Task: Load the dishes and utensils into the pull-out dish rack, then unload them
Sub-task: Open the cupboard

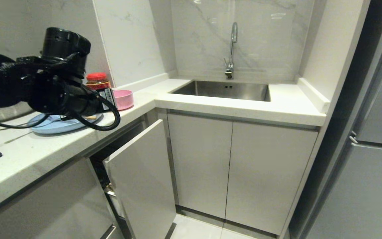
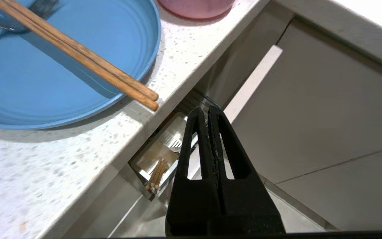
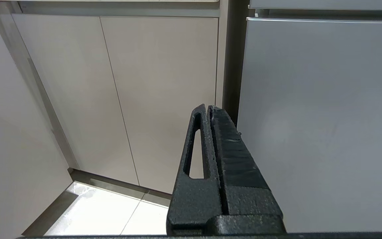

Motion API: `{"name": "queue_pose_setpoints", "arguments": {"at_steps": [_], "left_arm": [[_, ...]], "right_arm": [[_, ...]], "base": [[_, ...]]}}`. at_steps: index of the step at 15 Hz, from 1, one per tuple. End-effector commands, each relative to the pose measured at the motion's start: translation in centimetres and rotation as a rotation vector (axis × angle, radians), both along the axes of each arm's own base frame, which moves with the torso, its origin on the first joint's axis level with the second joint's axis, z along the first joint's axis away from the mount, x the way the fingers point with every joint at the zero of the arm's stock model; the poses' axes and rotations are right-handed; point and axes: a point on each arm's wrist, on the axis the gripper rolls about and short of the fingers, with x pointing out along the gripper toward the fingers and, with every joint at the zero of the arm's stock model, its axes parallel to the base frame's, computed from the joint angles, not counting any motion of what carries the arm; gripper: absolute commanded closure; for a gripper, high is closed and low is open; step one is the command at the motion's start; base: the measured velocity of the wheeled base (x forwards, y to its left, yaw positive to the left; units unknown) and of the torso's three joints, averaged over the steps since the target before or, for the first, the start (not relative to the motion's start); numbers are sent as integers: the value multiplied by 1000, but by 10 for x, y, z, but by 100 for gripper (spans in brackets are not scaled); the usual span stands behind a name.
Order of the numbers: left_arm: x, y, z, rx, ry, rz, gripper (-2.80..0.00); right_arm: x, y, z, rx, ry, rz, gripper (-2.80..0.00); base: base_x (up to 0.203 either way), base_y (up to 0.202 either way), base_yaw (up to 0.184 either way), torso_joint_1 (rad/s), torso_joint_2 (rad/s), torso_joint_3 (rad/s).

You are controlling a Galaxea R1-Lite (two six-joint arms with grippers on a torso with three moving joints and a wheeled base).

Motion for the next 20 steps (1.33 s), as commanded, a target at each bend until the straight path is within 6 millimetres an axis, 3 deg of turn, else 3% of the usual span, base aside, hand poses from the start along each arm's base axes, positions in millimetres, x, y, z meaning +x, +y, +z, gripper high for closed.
{"name": "queue_pose_setpoints", "arguments": {"at_steps": [1,20], "left_arm": [[20,-6,-17,12,45,9,0],[79,-18,-82,67,172,96,0]], "right_arm": [[2,0,-7,0,24,0,0],[2,0,-7,0,24,0,0]], "base": [[0,0,0,0,0,0],[0,0,0,0,0,0]]}}
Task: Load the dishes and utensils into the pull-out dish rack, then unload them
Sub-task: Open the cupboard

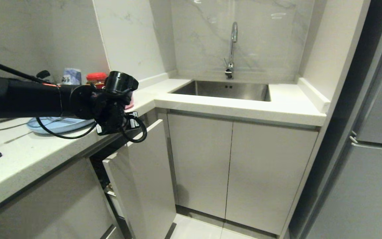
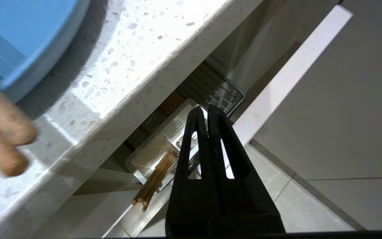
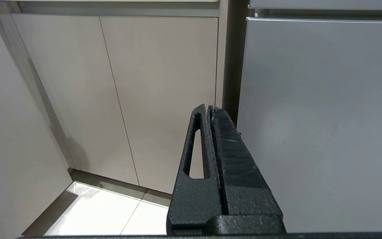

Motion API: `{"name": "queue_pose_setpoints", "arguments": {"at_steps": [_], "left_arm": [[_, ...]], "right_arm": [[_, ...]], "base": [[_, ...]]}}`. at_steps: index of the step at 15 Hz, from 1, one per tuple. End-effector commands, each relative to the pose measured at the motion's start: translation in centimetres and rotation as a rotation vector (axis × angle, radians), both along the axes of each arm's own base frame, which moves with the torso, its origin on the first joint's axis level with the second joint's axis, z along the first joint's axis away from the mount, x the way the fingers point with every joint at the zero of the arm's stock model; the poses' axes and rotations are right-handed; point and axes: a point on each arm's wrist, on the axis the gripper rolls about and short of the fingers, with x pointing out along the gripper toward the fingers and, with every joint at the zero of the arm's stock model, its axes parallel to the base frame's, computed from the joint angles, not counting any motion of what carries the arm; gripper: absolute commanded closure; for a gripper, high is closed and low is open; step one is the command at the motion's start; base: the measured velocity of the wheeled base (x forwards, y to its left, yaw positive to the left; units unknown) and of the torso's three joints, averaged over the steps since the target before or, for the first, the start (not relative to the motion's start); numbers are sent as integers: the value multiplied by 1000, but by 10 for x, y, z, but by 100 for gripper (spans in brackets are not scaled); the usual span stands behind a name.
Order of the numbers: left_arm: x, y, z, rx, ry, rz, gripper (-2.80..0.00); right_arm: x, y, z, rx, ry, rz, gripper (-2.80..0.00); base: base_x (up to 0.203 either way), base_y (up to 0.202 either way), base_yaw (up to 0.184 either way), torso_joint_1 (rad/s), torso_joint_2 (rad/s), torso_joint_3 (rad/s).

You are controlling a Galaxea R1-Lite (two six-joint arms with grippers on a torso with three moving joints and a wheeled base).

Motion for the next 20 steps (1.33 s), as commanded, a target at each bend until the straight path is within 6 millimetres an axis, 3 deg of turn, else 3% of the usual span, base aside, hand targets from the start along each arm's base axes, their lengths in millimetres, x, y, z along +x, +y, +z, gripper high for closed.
{"name": "queue_pose_setpoints", "arguments": {"at_steps": [1,13,20], "left_arm": [[5,-1,-11,10,27,5,0],[14,-7,-41,52,140,-4,0],[7,-16,-46,59,193,-37,0]], "right_arm": [[2,0,-7,0,25,0,0],[2,0,-7,0,25,0,0],[2,0,-7,0,25,0,0]], "base": [[0,0,0,0,0,0],[0,0,0,0,0,0],[0,0,0,0,0,0]]}}
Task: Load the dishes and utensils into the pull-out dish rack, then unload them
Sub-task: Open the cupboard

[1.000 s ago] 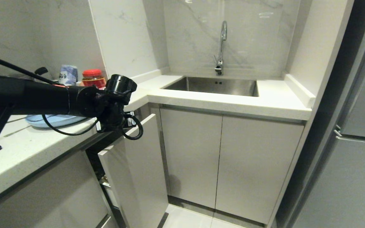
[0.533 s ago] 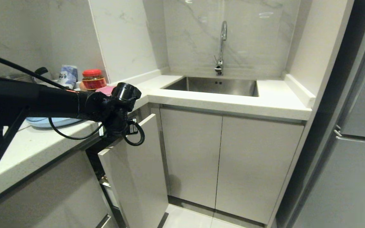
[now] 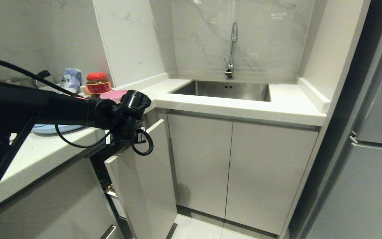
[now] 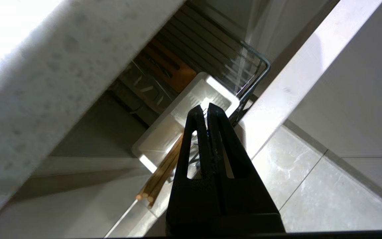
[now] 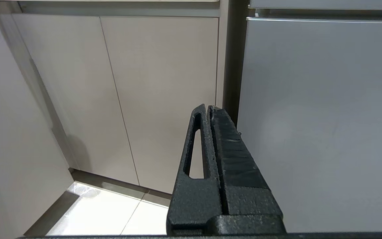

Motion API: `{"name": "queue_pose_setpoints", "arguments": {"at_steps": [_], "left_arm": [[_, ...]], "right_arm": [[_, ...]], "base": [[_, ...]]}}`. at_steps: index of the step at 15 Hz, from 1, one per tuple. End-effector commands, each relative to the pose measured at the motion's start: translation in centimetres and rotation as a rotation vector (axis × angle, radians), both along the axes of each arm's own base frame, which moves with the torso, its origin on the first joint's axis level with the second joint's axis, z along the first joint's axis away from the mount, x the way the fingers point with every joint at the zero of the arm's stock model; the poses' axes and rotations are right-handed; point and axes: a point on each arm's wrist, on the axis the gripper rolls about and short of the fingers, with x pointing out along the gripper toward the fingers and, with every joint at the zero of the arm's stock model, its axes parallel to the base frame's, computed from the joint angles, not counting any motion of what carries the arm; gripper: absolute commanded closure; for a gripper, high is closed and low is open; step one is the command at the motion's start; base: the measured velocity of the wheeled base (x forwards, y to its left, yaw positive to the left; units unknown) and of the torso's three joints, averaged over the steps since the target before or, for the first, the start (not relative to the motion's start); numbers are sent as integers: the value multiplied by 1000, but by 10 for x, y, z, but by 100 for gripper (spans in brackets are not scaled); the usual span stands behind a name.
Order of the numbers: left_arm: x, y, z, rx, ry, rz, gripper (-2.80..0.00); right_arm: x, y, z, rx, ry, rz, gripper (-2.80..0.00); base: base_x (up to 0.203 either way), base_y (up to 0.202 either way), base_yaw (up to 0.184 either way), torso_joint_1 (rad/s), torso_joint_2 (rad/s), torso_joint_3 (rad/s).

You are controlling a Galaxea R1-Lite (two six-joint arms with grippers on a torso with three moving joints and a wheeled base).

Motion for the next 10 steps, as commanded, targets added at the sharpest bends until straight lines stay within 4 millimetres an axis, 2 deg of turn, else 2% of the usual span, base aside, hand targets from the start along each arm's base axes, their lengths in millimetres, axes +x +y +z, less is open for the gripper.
{"name": "queue_pose_setpoints", "arguments": {"at_steps": [1,10], "left_arm": [[-6,-7,0,-10,33,-29,0],[-37,-33,15,-161,126,-177,0]], "right_arm": [[2,0,-7,0,25,0,0],[2,0,-7,0,25,0,0]], "base": [[0,0,0,0,0,0],[0,0,0,0,0,0]]}}
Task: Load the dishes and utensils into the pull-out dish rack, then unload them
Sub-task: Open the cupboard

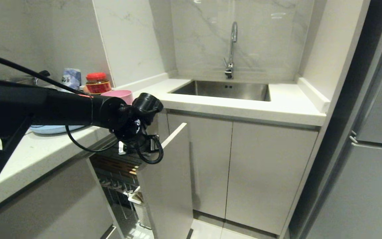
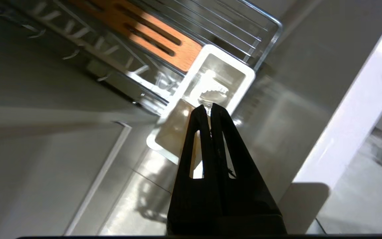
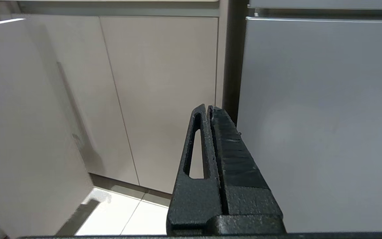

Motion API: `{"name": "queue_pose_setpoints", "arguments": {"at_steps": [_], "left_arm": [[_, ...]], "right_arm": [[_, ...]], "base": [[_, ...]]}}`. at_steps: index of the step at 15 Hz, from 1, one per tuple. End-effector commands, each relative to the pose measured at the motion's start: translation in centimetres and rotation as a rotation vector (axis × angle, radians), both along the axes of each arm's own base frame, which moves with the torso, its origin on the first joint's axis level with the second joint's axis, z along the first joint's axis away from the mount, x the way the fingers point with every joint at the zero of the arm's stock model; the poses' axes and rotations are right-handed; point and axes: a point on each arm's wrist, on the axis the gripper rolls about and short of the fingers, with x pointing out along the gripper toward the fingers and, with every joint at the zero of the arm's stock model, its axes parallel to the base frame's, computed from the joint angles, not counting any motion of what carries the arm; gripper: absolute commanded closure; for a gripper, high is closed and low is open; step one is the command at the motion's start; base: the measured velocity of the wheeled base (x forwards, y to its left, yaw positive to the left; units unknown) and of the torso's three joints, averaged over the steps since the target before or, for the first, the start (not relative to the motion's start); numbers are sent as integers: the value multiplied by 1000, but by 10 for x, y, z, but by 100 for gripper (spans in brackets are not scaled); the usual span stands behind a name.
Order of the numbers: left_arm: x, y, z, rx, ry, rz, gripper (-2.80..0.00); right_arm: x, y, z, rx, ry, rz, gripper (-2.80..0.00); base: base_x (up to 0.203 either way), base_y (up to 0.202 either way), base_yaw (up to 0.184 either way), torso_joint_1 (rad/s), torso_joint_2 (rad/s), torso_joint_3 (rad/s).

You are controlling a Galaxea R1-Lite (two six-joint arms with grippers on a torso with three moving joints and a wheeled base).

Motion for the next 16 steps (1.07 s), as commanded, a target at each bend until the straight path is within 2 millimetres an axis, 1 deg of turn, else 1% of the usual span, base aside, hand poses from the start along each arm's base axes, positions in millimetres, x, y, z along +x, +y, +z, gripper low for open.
{"name": "queue_pose_setpoints", "arguments": {"at_steps": [1,4,7,11,16], "left_arm": [[-11,-6,12,-50,3,-40,0],[-23,-14,20,-124,33,-88,0],[-31,-20,22,-202,90,-147,0],[-38,-32,18,-297,169,-198,0],[-41,-41,10,-329,214,-223,0]], "right_arm": [[2,0,-7,0,24,0,0],[2,0,-7,0,24,0,0],[2,0,-7,0,24,0,0],[2,0,-7,0,24,0,0],[2,0,-7,0,24,0,0]], "base": [[0,0,0,0,0,0],[0,0,0,0,0,0],[0,0,0,0,0,0],[0,0,0,0,0,0],[0,0,0,0,0,0]]}}
